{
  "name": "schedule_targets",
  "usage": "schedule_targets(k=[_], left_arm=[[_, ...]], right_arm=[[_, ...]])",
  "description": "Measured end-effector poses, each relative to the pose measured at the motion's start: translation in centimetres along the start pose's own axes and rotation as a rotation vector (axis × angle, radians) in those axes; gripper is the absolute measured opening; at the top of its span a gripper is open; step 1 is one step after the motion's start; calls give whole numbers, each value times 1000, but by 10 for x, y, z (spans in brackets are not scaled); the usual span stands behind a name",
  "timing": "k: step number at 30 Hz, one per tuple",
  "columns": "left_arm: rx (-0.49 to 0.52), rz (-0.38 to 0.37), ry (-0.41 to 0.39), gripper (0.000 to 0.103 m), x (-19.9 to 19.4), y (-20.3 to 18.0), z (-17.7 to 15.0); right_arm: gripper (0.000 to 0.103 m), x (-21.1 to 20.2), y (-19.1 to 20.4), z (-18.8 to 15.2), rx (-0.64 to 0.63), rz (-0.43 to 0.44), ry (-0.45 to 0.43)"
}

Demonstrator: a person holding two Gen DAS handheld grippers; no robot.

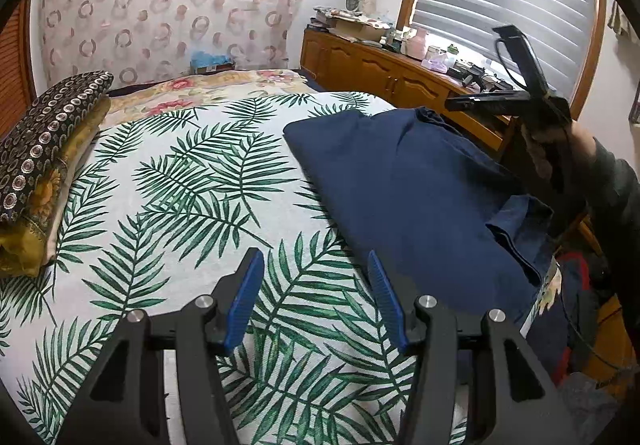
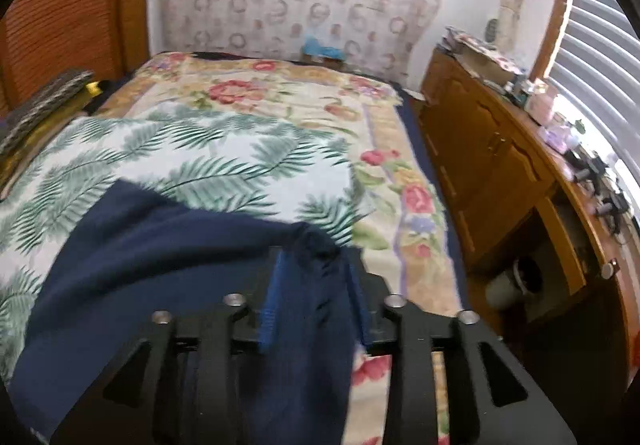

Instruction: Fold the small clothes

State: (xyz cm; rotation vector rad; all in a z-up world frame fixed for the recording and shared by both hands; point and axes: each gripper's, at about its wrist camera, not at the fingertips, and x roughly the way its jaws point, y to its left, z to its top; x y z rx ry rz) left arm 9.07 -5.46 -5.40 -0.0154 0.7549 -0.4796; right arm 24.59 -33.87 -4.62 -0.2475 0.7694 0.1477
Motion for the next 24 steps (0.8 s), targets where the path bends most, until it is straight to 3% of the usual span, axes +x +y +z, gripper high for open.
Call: schedule_targets(k=[1,2,15,24], left_arm=[[1,-1,1,53,0,-1,0],[3,-2,2,53,1,-2,0],[49,-42,33,53,12,-28,-3],[68,-55,42,53,13,-38,-6]], right_arm=[[47,-2,1,-2,-3,8,-3],[48,-5,3,-6,-7,20,-6],[48,-53,45,-79,-8,155,8],[48,-59,102,-96,-106,276,53]])
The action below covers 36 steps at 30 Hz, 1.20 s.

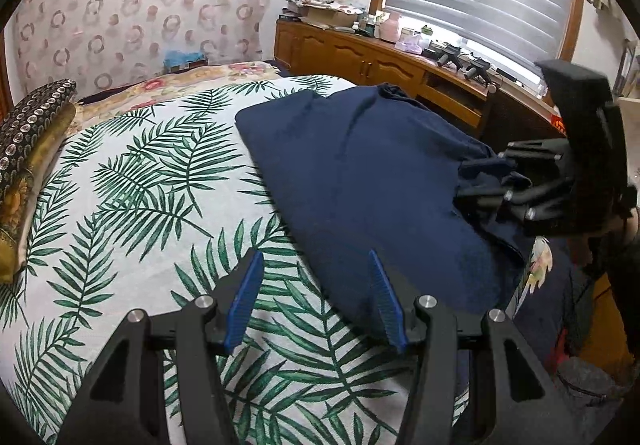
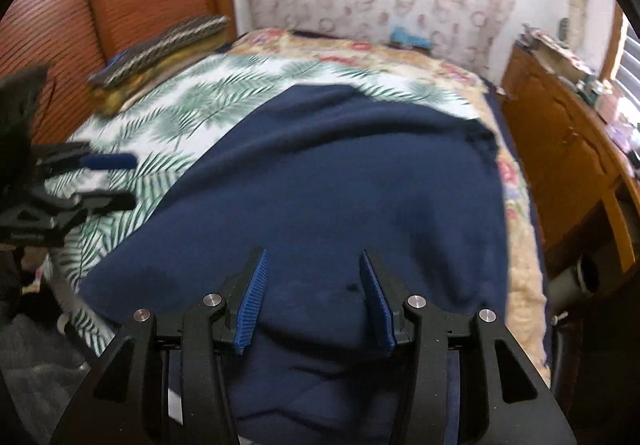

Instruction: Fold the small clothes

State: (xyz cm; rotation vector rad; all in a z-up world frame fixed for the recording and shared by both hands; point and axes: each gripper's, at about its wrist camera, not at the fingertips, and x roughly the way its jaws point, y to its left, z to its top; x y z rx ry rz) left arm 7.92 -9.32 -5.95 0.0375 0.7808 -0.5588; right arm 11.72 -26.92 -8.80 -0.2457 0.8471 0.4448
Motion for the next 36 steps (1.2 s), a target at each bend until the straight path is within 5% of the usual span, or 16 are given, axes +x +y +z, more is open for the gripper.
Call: schedule_targets(k=[8,12,16,24,30,36], left_arm=[[4,-19,4,53,2,-5,-3],[18,-26,6,53,3,-11,-3],[28,-29,10,53,2,-15,-3],[45,-40,35,53,6,-25,-3],[50,-41,56,53,10,-29,-7],[45,-36,71,53,15,-32,-9]], right_arm=[[45,11,-1,-25,-22,4,109],[12,-2,3,-38,-41,2,114],[6,-21,0,-44,-69,-52,110],[4,-53,-22,-65,-76,-164,149],[4,-59,-32,-69,-18,-167,135],[19,-66,-35,-64,27,-174,81]])
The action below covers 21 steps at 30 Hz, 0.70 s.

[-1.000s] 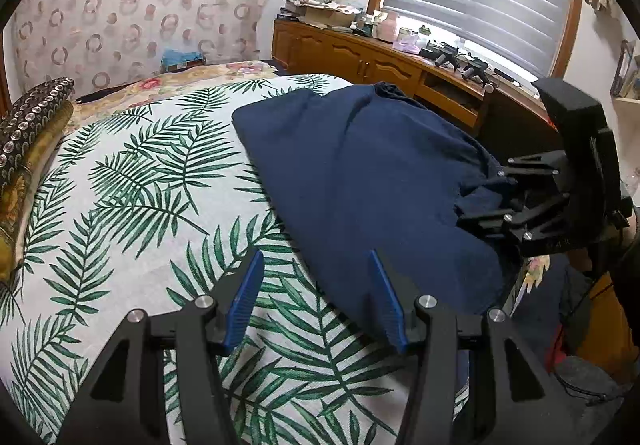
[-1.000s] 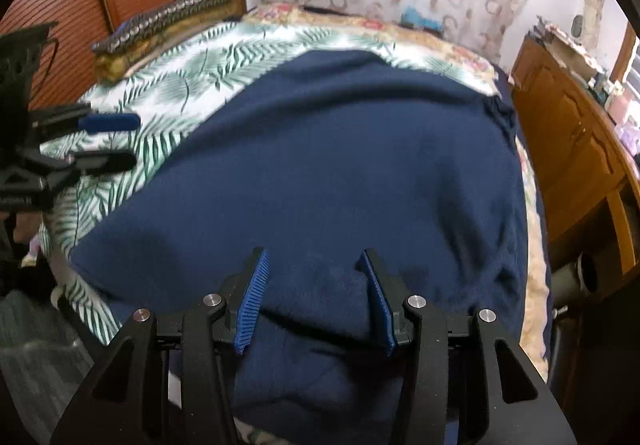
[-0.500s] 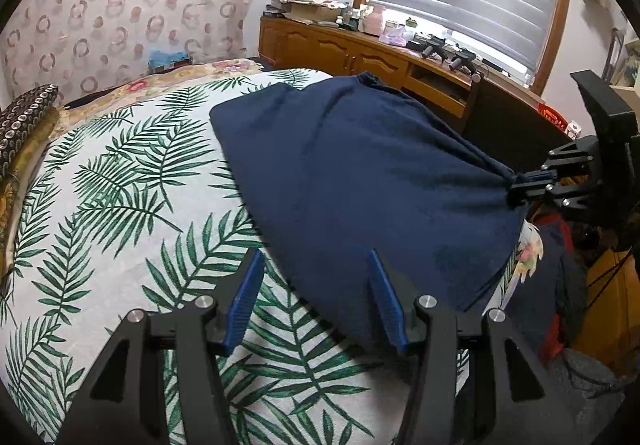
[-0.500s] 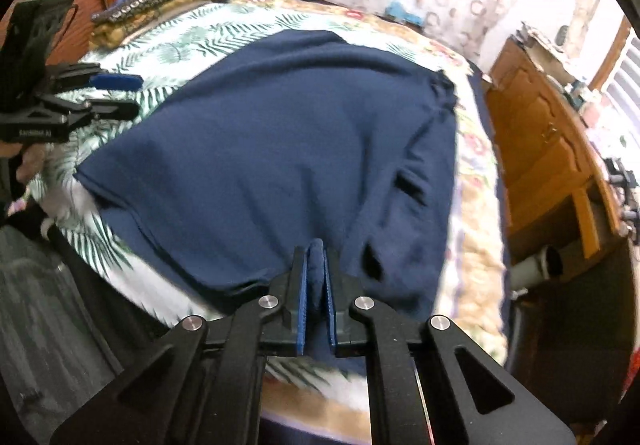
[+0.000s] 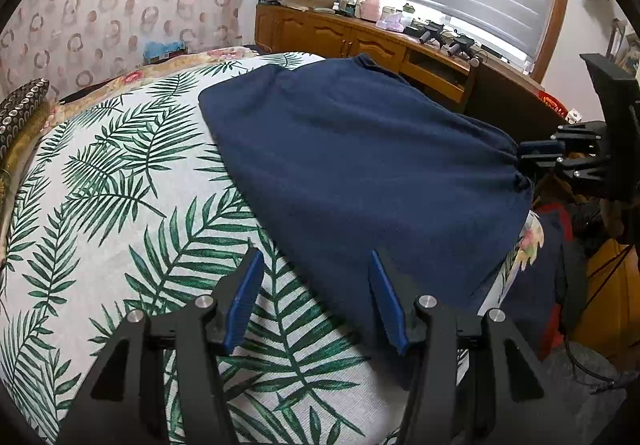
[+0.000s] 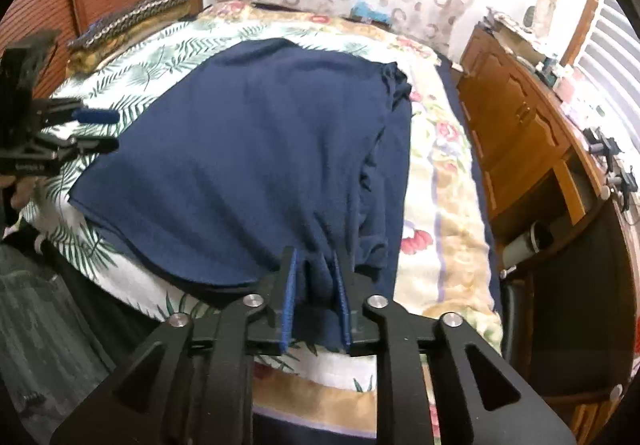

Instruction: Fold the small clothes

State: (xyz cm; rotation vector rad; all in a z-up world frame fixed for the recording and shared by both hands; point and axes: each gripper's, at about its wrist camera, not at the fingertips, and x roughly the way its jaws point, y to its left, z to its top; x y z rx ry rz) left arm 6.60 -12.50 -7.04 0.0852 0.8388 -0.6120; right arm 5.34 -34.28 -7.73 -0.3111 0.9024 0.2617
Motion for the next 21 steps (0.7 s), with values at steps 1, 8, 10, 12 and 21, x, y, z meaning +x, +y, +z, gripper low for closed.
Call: schedule_targets(k=[1,8,10,12,21], left_arm=[[-1,0,1,53,0,0,0],[-4,2,14,53,3,1,-2],[-4,5,20,53,4,1,-2],[-4,5,26,53,2,1,-4],[-18,-63,48,53,-13,-1,-12]], right_arm=[[21,-1,0,0,4,0,-4],[42,8,-2,3,37,-17,-33],[42,13,-1,3,42,-16,-32],[42,17,2,3,49,-13,-45],[42,22,11,13,63,-1,-116]])
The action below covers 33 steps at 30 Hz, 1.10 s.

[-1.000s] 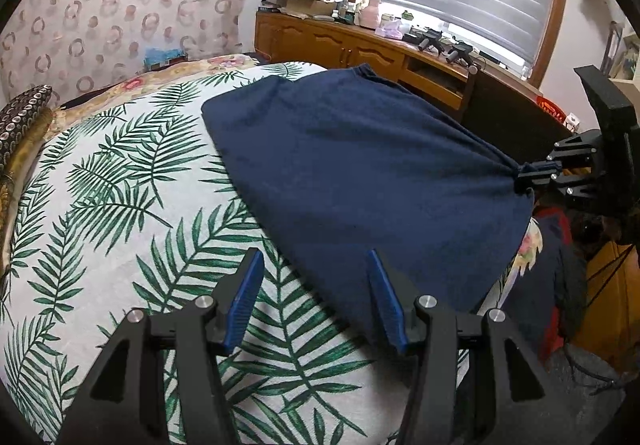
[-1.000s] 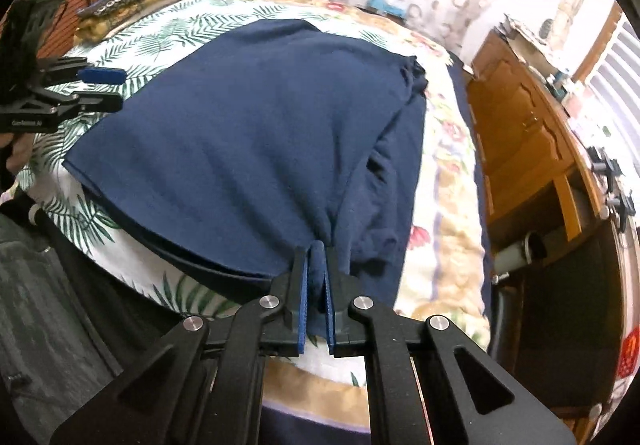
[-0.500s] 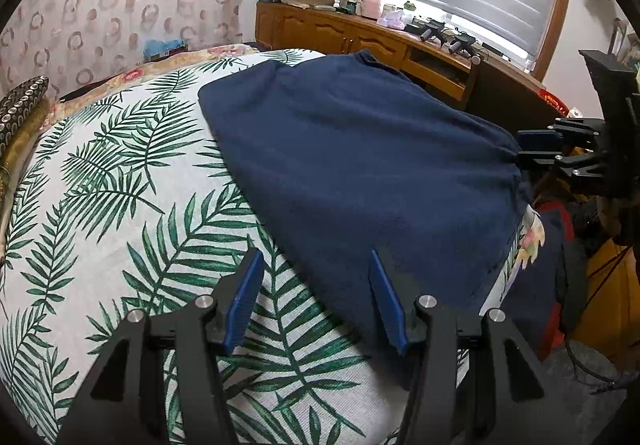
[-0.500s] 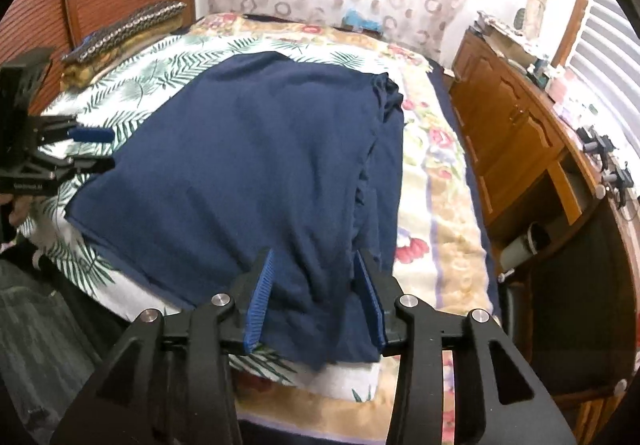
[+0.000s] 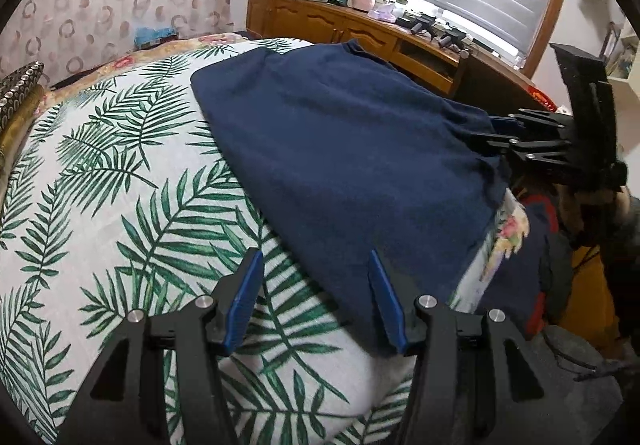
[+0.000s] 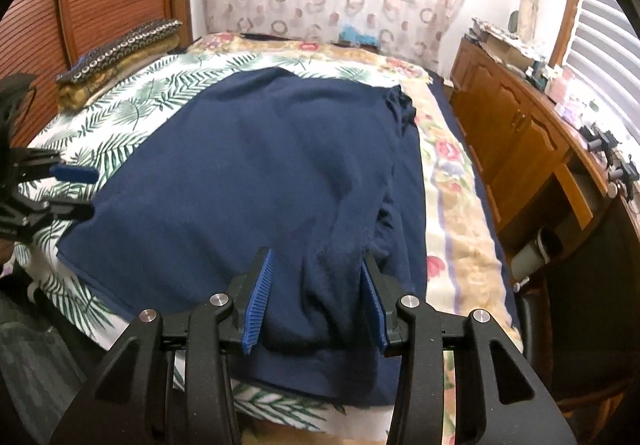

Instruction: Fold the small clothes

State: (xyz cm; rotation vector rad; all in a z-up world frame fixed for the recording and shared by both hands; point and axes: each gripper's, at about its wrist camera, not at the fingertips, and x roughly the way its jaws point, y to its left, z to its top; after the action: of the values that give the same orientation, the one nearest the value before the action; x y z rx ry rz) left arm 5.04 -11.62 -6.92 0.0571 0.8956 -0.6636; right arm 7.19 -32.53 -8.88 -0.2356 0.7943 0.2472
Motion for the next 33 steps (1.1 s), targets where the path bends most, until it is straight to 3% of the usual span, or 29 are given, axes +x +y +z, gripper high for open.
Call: schedule_targets(k=[10,16,19,26,33], left_arm=[[21,-37,48,50,7,-13,-9],[21,-73,57,16,9,-16,-7],[28,-83,22,6,0,-19,-1],[48,-102,-69,3,-23,-26,25],[68,-110,-151,3,-29,-24,77]], right_arm=[[50,-5,13,1,-16,15,-35],[54,-16,20,5,-36,10,-71],[56,-21,24,7,-55,-38,-84],[57,-17,4,3,-37,-214,-24],[59,-36,2,4,-3,-39,-104]])
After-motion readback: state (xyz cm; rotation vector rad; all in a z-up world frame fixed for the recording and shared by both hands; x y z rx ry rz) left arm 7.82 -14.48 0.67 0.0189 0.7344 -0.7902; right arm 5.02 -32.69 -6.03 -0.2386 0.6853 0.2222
